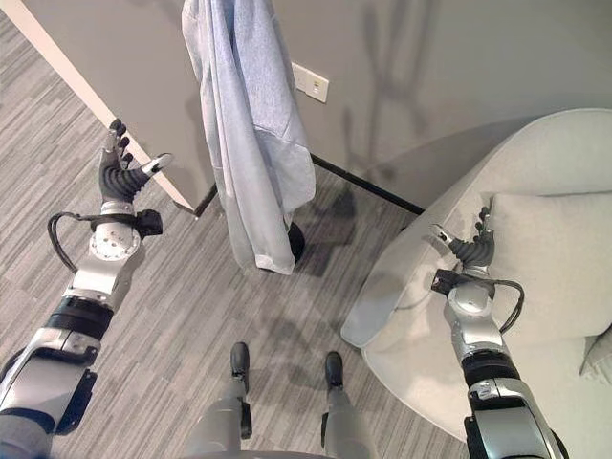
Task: Hang the clothes on the sofa on the clothes rack.
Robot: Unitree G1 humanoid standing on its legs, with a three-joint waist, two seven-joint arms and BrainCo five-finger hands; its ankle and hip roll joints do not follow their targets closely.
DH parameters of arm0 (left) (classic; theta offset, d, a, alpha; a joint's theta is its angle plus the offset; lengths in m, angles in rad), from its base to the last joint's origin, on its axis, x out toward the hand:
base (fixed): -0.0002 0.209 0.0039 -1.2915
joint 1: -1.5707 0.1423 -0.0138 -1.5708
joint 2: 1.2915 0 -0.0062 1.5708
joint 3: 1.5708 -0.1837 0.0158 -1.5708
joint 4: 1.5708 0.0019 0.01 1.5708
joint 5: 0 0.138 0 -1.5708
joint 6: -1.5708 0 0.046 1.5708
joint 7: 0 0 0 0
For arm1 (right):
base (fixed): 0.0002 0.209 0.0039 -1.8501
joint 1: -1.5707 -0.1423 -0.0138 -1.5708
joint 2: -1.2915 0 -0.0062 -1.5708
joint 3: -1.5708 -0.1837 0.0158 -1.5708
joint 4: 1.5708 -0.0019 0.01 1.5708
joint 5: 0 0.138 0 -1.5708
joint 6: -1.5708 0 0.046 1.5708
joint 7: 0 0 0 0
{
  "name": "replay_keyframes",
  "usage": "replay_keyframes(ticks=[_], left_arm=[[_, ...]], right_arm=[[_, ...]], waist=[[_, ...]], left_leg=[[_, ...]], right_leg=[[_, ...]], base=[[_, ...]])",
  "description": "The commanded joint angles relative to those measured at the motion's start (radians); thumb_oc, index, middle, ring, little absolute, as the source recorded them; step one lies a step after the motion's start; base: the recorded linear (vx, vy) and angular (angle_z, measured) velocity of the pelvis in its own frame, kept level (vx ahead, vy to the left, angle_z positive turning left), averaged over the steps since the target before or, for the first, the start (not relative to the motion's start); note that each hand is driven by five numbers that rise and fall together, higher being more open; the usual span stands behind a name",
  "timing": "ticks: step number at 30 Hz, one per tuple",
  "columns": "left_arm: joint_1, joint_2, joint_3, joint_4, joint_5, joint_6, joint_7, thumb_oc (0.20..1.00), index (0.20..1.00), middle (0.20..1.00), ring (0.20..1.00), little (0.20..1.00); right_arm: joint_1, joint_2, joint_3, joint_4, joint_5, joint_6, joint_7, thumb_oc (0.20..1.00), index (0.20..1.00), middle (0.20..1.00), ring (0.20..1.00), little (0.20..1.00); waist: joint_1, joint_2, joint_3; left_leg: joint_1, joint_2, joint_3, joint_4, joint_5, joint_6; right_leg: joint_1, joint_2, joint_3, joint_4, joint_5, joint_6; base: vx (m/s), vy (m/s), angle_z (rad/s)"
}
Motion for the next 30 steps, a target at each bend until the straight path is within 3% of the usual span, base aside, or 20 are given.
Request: replay_keyframes(ticks=[1,4,5,6,7,11,17,21,27,30], left_arm=[[0.043,0.0,0.055,0.005,-0.038,-0.071,-0.052,1.0,1.0,1.0,1.0,1.0],[0.21,-0.077,0.088,0.003,-0.145,-0.062,-0.144,1.0,1.0,1.0,1.0,1.0],[0.305,-0.134,0.099,0.048,-0.149,-0.051,-0.19,1.0,1.0,1.0,1.0,1.0],[0.308,-0.135,0.098,0.047,-0.149,-0.051,-0.191,1.0,1.0,1.0,1.0,1.0],[0.404,-0.248,0.106,0.145,-0.268,-0.021,-0.256,1.0,1.0,1.0,1.0,1.0],[0.448,-0.297,0.051,0.263,-0.176,-0.01,-0.289,1.0,1.0,1.0,1.0,1.0],[0.435,-0.331,-0.043,0.604,0.09,0.004,-0.332,1.0,1.0,1.0,1.0,1.0],[0.422,-0.333,-0.06,0.694,0.189,0.008,-0.322,1.0,1.0,1.0,1.0,1.0],[0.422,-0.321,-0.064,0.758,0.235,0.015,-0.322,1.0,1.0,1.0,1.0,1.0],[0.418,-0.317,-0.07,0.771,0.224,0.019,-0.327,1.0,1.0,1.0,1.0,1.0]], right_arm=[[0.051,-0.041,-0.024,-0.093,-0.06,-0.059,0.052,1.0,1.0,1.0,1.0,1.0],[0.156,-0.009,-0.048,-0.155,-0.116,-0.045,0.075,1.0,1.0,1.0,1.0,1.0],[0.228,0.04,-0.069,-0.176,-0.108,-0.047,0.11,1.0,1.0,1.0,1.0,1.0],[0.232,0.04,-0.069,-0.179,-0.108,-0.046,0.111,1.0,1.0,1.0,1.0,1.0],[0.311,0.103,-0.055,-0.209,-0.084,-0.043,0.168,1.0,1.0,1.0,1.0,1.0],[0.361,0.141,-0.005,-0.193,-0.067,-0.052,0.217,1.0,1.0,1.0,1.0,1.0],[0.403,0.188,0.1,-0.031,-0.083,-0.031,0.252,1.0,1.0,1.0,1.0,1.0],[0.409,0.202,0.128,0.064,-0.105,-0.01,0.245,1.0,1.0,1.0,1.0,1.0],[0.42,0.236,0.147,0.258,-0.095,0.028,0.247,1.0,1.0,1.0,1.0,1.0],[0.425,0.268,0.13,0.471,-0.047,0.067,0.264,1.0,1.0,1.0,1.0,1.0]], waist=[[-0.013,-0.002,-0.056],[-0.018,0.005,-0.066],[-0.025,0.007,-0.072],[-0.025,0.008,-0.074],[-0.032,0.012,-0.085],[-0.038,0.013,-0.097],[-0.05,0.011,-0.116],[-0.055,0.008,-0.126],[-0.062,0.002,-0.141],[-0.068,0.001,-0.157]], left_leg=[[0.08,-0.081,0.015,0.0,-0.134,0.014],[0.104,-0.082,0.02,0.0,-0.141,0.019],[0.122,-0.083,0.029,0.0,-0.146,0.023],[0.123,-0.083,0.029,0.0,-0.147,0.023],[0.146,-0.086,0.039,0.0,-0.153,0.031],[0.166,-0.085,0.047,0.0,-0.154,0.032],[0.186,-0.082,0.063,0.0,-0.154,0.03],[0.194,-0.08,0.073,0.0,-0.158,0.03],[0.209,-0.076,0.086,0.0,-0.163,0.029],[0.224,-0.076,0.095,0.0,-0.17,0.03]], right_leg=[[-0.006,0.05,0.021,0.012,-0.015,0.003],[0.012,0.046,0.019,0.02,-0.023,0.002],[0.022,0.043,0.018,0.024,-0.026,0.003],[0.024,0.043,0.019,0.024,-0.026,0.003],[0.038,0.039,0.021,0.03,-0.029,0.001],[0.051,0.034,0.023,0.036,-0.031,0.002],[0.059,0.033,0.026,0.049,-0.034,0.004],[0.062,0.033,0.03,0.051,-0.034,0.005],[0.067,0.036,0.036,0.053,-0.035,0.007],[0.081,0.035,0.04,0.051,-0.036,0.009]], base=[[0.05,0.019,0.04],[0.04,0.022,0.02],[0.04,0.033,0.02],[0.06,0.045,-0.04],[0.04,0.022,-0.07],[0.01,0.009,-0.03],[0.0,0.001,-0.03],[0.0,0.01,-0.05],[0.0,0.006,-0.07],[0.02,0.019,-0.06]])
